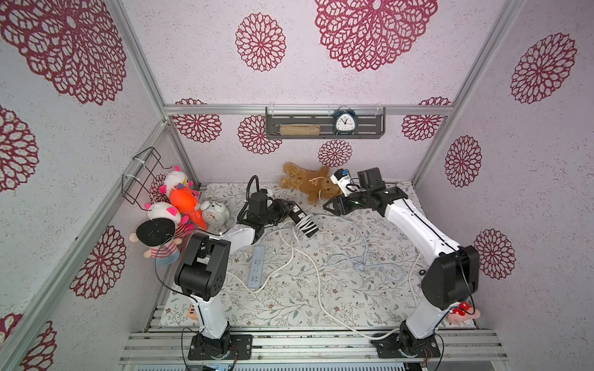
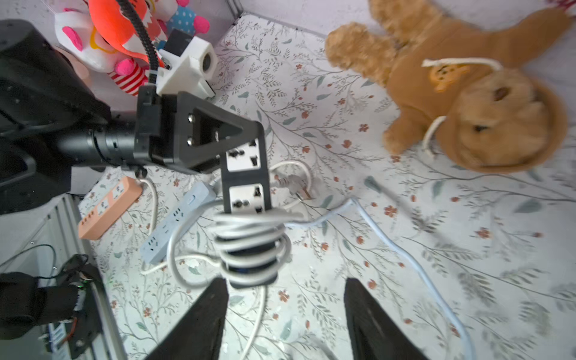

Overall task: Unwrap the cord wrapped around the power strip
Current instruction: Adjust the power strip, then unwrap the power cord from the power strip.

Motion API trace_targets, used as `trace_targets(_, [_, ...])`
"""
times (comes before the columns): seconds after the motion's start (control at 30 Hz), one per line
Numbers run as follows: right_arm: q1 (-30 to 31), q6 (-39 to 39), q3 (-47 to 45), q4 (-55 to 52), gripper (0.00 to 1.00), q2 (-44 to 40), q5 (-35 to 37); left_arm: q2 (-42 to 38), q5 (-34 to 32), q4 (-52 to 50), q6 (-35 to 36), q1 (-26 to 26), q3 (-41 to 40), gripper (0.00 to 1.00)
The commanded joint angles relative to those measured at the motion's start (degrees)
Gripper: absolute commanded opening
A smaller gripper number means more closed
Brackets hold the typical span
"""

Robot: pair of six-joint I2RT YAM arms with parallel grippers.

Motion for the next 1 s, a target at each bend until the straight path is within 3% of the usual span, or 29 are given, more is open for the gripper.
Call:
trace_targets(0.0, [-0.1, -2.7, -7.5, 4.5, 0.55, -5.8, -3.5, -1.5, -2.5, 7.3, -6.9, 1.0, -1.1, 0.0])
trace_targets(0.13, [1.5, 2.0, -15.7, 12.6, 0.47, -9.4, -3.9, -2.0, -5.0, 8.0, -9.7, 1.1, -1.3, 0.0])
trace_targets(0.27, [4.1, 10.8, -26.0, 27.2, 0.42, -12.8, 0.0, -2.6, -8.1, 12.0, -15.2, 1.1, -2.4, 0.0])
trace_targets(0.4, [4.0, 19.0, -32.4, 36.9, 0.58, -13.6, 2.5, -3.5, -8.5, 15.8, -19.3, 1.0, -2.2, 0.0])
trace_targets(0.57, [3.9, 25.9, -31.3, 40.8, 0.67, -10.2, -2.5, -6.3, -11.2, 14.1, -19.7, 0.8, -2.4, 0.0])
trace_targets(0.67, [6.9, 32.6, -32.7, 45.5, 0.71, -9.4, 3.8, -7.7, -14.4, 13.5, -20.2, 0.7, -3.6, 0.0])
trace_targets(0.8, [11.6, 42.8, -38.8, 59.9, 0.73, -8.4, 9.2, -8.9, -19.6, 17.0, -23.2, 0.4, -6.6, 0.0])
trace_targets(0.97, [17.6, 42.6, -37.2, 64.0, 0.73, -3.7, 12.6, -9.6, -21.1, 18.2, -24.1, 0.0, -7.0, 0.0])
